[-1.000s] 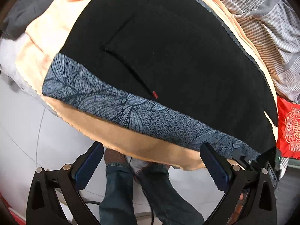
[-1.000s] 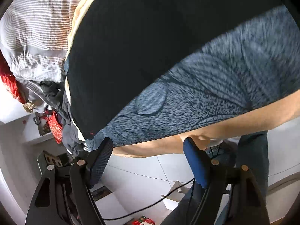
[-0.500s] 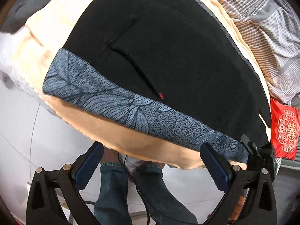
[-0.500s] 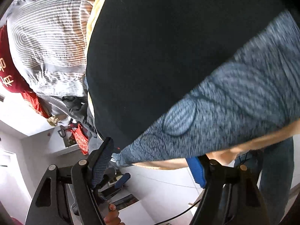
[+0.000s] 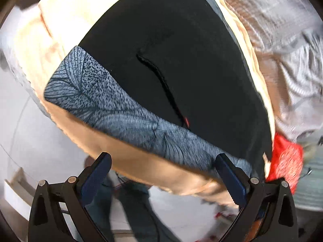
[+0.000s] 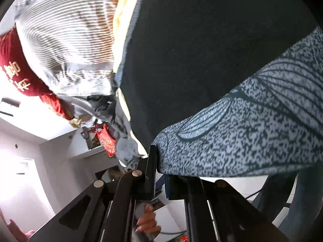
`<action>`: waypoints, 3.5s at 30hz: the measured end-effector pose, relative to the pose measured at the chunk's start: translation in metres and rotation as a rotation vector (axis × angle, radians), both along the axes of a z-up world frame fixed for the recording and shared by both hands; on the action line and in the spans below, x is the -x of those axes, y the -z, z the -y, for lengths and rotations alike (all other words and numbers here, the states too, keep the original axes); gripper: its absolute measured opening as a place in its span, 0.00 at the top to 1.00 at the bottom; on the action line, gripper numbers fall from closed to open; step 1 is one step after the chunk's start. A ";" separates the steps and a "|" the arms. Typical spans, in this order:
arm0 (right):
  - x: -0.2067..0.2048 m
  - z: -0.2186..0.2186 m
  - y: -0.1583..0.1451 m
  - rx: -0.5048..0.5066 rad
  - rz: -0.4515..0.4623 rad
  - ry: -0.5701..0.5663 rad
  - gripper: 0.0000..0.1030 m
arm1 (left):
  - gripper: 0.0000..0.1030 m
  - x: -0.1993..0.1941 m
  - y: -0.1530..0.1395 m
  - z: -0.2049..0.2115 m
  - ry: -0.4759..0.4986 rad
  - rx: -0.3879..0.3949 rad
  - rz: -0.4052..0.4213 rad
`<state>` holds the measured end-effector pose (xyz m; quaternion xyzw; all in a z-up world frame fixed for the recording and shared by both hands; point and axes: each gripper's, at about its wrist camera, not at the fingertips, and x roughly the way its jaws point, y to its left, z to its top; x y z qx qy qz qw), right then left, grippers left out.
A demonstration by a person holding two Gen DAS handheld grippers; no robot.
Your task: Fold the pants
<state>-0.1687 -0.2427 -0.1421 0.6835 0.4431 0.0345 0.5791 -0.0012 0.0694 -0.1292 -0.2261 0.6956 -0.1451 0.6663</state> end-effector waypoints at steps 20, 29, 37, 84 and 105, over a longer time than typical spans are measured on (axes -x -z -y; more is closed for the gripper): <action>-0.021 0.015 -0.053 0.153 0.013 -0.088 0.95 | 0.77 -0.033 -0.084 0.043 0.184 -0.017 0.237; -0.104 0.066 -0.083 0.204 0.062 -0.182 0.95 | 0.77 -0.108 -0.123 0.089 0.224 -0.023 0.357; -0.200 0.124 -0.038 0.179 -0.009 -0.227 0.95 | 0.77 -0.192 -0.087 0.154 0.265 -0.157 0.412; -0.058 0.176 -0.078 0.576 -0.158 -0.320 0.38 | 0.15 -0.045 -0.043 0.300 0.602 -0.192 0.225; 0.219 0.137 0.005 0.550 -0.506 0.109 0.34 | 0.15 0.056 -0.014 0.378 0.852 -0.023 0.072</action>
